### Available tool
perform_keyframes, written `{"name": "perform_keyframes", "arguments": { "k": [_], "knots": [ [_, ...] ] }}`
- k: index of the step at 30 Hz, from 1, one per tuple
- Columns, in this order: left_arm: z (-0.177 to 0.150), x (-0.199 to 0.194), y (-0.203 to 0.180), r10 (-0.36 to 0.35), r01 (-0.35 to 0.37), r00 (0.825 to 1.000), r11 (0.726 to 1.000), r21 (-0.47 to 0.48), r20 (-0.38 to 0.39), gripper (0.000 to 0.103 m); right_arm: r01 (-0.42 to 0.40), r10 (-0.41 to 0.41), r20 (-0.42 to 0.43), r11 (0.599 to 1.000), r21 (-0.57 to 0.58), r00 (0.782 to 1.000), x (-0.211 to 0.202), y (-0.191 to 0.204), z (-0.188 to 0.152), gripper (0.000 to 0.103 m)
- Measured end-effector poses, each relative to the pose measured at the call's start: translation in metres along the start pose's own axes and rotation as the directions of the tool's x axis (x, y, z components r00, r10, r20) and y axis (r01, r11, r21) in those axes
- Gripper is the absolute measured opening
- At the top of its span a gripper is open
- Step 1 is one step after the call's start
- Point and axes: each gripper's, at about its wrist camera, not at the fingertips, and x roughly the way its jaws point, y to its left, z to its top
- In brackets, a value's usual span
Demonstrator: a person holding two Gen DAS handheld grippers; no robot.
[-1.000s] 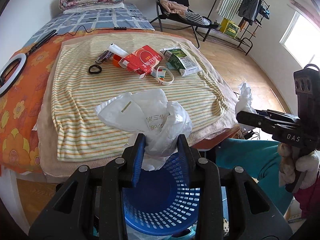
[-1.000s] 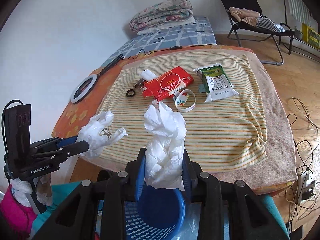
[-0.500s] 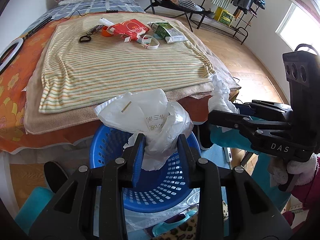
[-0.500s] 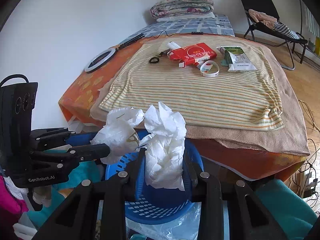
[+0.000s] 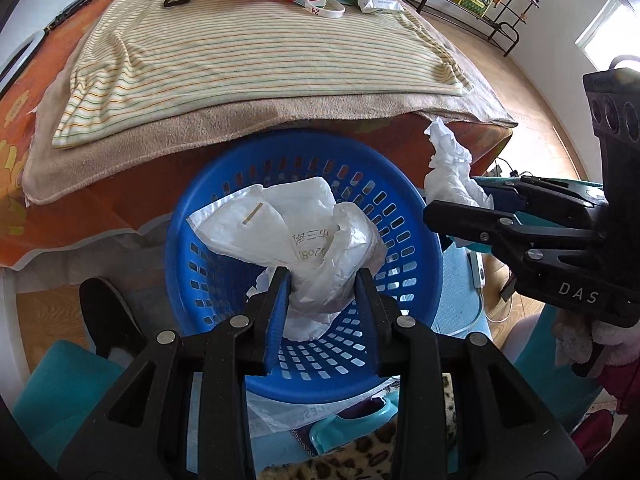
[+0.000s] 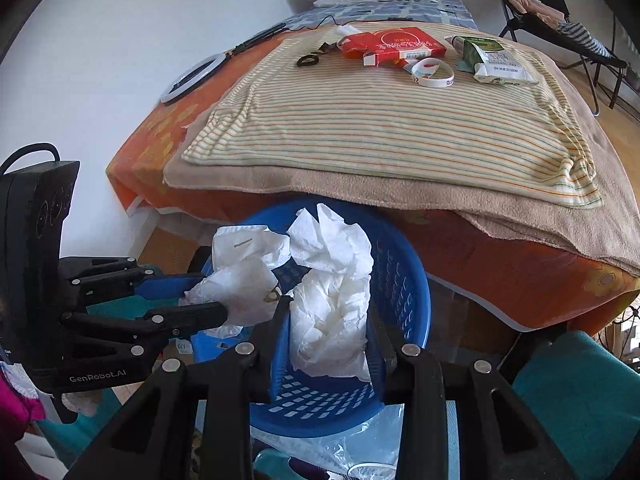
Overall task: Collect trash
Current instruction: 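Carry bag and tissue over the blue basket while both tools open to drop them, then move both open tools back over the striped towel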
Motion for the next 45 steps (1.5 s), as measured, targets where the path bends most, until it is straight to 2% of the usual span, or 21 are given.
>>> {"name": "perform_keyframes", "arguments": {
  "k": [10,12,13,15,17,21,28,31,38,45],
  "knots": [
    [0.002,0.007,0.002,0.031,-0.031,0.999,1.000,0.002,-0.022,0.034,-0.006,0.006,-0.032,1.000,0.000,0.999,0.014,-0.001,-0.004,0.037],
    [0.003,0.009,0.004,0.038,-0.038,0.999,0.999,-0.002,-0.024,0.039,-0.004,0.004,-0.035,1.000,0.002,0.999,0.015,-0.001,-0.004,0.038],
    [0.003,0.009,0.005,0.044,-0.044,0.999,0.999,-0.006,-0.025,0.040,-0.004,0.004,-0.037,1.000,0.004,0.999,0.016,-0.002,-0.004,0.042],
    [0.003,0.011,0.005,0.050,-0.050,0.998,0.999,-0.009,-0.027,0.049,-0.003,0.003,-0.039,1.000,0.013,0.999,0.017,-0.003,-0.004,0.059],
    [0.002,0.009,0.006,0.057,-0.057,0.998,0.998,-0.011,-0.021,0.054,0.003,-0.002,-0.037,1.000,0.027,0.999,0.016,-0.005,-0.005,0.069],
    [0.002,0.006,0.007,0.071,-0.072,0.997,0.997,-0.013,-0.014,0.061,0.012,-0.010,-0.042,0.999,0.051,0.999,0.016,-0.009,-0.004,0.079],
    [0.002,0.003,0.009,0.079,-0.079,0.997,0.997,-0.015,-0.015,0.062,0.028,-0.026,-0.043,0.998,0.056,0.999,0.016,-0.010,-0.004,0.084],
    [0.003,0.001,0.010,0.081,-0.082,0.997,0.996,-0.023,-0.007,0.070,0.036,-0.034,-0.041,0.998,0.053,0.999,0.015,-0.010,-0.003,0.085],
    [0.014,-0.008,0.010,0.067,-0.067,0.998,0.997,-0.039,0.004,0.070,0.074,-0.074,-0.011,0.995,0.069,0.997,0.005,-0.013,0.004,0.089],
    [0.039,-0.029,0.010,0.029,-0.027,0.999,0.998,-0.050,0.036,0.071,0.045,-0.049,0.027,0.991,0.122,0.998,-0.013,-0.024,0.018,0.095]
  ]
}}
